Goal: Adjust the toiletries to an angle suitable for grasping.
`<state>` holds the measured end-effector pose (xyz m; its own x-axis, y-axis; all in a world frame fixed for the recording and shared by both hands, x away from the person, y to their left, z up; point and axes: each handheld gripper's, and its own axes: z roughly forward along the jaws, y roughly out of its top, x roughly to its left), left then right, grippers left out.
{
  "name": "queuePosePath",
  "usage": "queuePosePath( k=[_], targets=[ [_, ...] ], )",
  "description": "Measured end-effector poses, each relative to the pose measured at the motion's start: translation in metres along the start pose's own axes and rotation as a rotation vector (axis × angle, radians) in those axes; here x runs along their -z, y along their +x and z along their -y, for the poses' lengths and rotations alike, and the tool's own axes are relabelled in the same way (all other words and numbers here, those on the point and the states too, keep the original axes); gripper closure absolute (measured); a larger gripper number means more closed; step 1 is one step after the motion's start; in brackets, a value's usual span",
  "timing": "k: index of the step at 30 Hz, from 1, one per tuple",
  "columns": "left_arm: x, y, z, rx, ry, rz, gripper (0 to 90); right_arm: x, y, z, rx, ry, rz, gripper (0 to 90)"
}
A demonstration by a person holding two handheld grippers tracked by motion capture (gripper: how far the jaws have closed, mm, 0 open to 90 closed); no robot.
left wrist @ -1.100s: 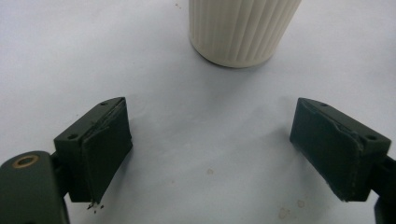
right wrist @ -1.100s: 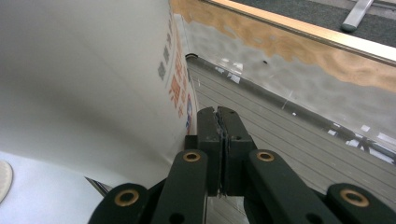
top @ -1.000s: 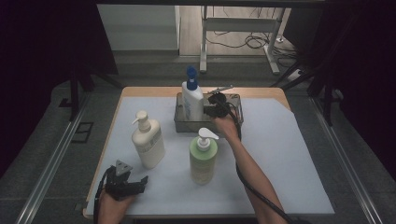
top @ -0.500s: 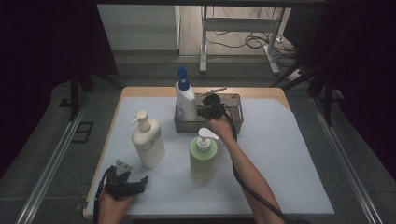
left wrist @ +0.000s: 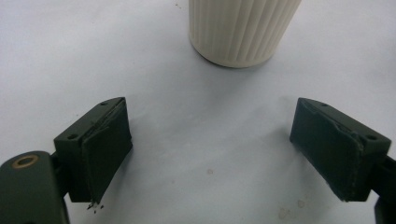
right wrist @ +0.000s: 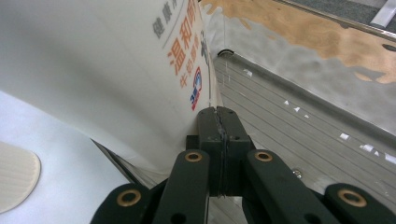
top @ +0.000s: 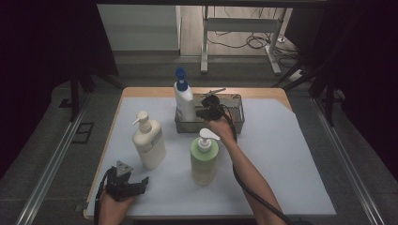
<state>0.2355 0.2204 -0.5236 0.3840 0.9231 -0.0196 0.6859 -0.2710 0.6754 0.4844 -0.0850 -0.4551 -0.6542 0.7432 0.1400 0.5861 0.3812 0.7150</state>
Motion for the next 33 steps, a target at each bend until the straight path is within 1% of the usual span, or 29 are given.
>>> queuePosePath(
  k=[3,5,9,12,15,16,18,21,24,27,30,33],
  targets=[
    [0.000,0.000,0.000,0.000,0.000,0.000,12.1,0.001,0.002,0.000,0.001,0.000,-0.020,89.5],
    [0.000,0.000,0.000,0.000,0.000,0.000,12.1,0.001,0.004,0.000,0.013,0.001,-0.034,89.2],
    [0.000,0.000,0.000,0.000,0.000,0.000,12.1,0.000,0.013,-0.001,0.046,0.002,-0.057,87.4],
    [0.000,0.000,0.000,0.000,0.000,0.000,12.1,-0.002,0.017,-0.002,0.063,0.011,-0.050,87.6],
    [0.000,0.000,0.000,0.000,0.000,0.000,12.1,-0.003,0.015,0.000,0.054,0.020,-0.058,86.7],
    [0.000,0.000,0.000,0.000,0.000,0.000,12.1,-0.004,0.014,0.001,0.056,0.023,-0.050,85.9],
    [0.000,0.000,0.000,0.000,0.000,0.000,12.1,-0.005,0.012,0.002,0.042,0.022,-0.056,85.4],
    [0.000,0.000,0.000,-0.001,0.000,0.000,12.1,-0.008,0.010,-0.001,0.035,0.026,-0.019,86.1],
    [0.000,0.000,0.000,0.000,0.000,0.001,12.1,-0.010,0.007,-0.005,0.009,0.021,0.001,87.0],
    [0.000,0.000,0.000,0.000,0.000,0.001,12.1,-0.013,0.003,-0.010,-0.001,0.021,0.017,87.3],
    [0.000,0.000,0.000,0.000,0.000,0.001,12.1,-0.015,0.000,-0.016,-0.004,0.019,0.021,88.2],
    [0.000,0.000,0.000,0.001,0.000,0.002,12.0,-0.019,-0.001,-0.020,-0.004,0.029,0.010,89.4]
  ],
)
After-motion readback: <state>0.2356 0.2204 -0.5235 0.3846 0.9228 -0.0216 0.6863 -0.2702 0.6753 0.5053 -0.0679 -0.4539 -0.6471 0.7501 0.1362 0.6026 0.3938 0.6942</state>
